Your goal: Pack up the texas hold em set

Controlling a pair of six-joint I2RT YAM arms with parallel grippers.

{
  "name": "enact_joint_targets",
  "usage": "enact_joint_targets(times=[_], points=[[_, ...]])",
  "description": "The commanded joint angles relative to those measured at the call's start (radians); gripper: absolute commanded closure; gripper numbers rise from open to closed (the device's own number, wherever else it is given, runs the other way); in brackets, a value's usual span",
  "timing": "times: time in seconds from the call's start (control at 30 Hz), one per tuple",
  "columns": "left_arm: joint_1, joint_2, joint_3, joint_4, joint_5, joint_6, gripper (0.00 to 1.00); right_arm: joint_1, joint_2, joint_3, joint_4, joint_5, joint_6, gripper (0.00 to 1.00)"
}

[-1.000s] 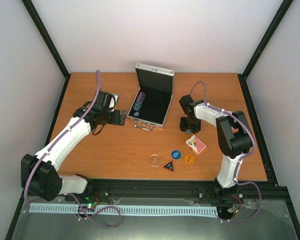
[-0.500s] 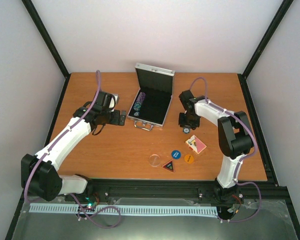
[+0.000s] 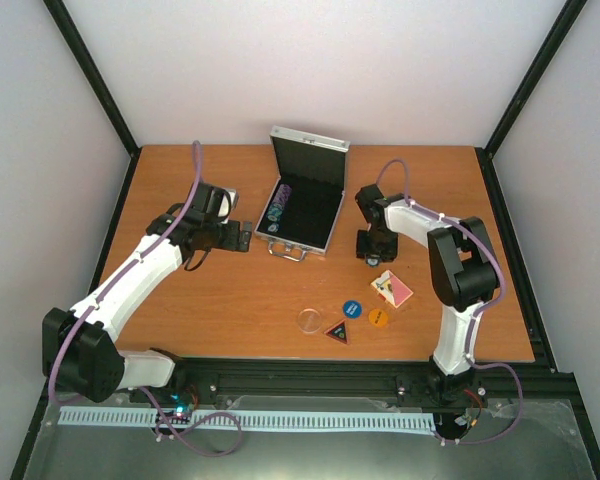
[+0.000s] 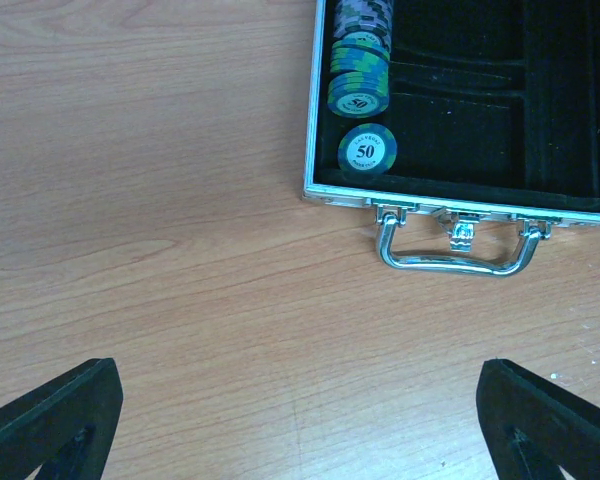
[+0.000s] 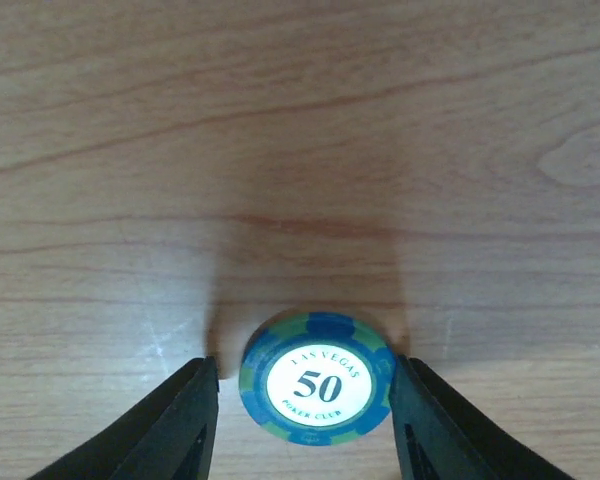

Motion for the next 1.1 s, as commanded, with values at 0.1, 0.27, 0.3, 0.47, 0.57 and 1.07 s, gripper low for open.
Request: enact_joint_targets(times=[0.1, 0.27, 0.3, 0.47, 0.57, 1.07], points=[[0.01, -0.031, 0.007, -0.001, -0.004, -0.007, 0.0, -0.003, 0.047, -0.017, 0.019, 0.022, 0.002, 0.32], [0.01, -0.033, 0.002, -0.005, -0.01, -0.007, 0.0, -0.004, 0.048, -0.038, 0.018, 0.014, -0.005, 0.4], [0.01, -0.034, 0.001, -0.006, -0.01, -0.007, 0.0, -0.004, 0.046, -0.039, 0.017, 0.01, -0.007, 0.43], [0.01, -0.028, -0.001, 0.0, -0.009, -0.008, 0.0, -0.004, 0.046, -0.047, 0.022, 0.015, -0.01, 0.54], [0.01, -0.026, 0.002, 0.002, -0.008, -0.008, 0.0, -0.004, 0.059, -0.049, 0.026, 0.017, -0.012, 0.57], [0.01, -0.036, -0.008, 0.003, -0.016, -0.01, 0.0, -0.004, 0.034, -0.03, 0.021, -0.005, -0.027, 0.81]])
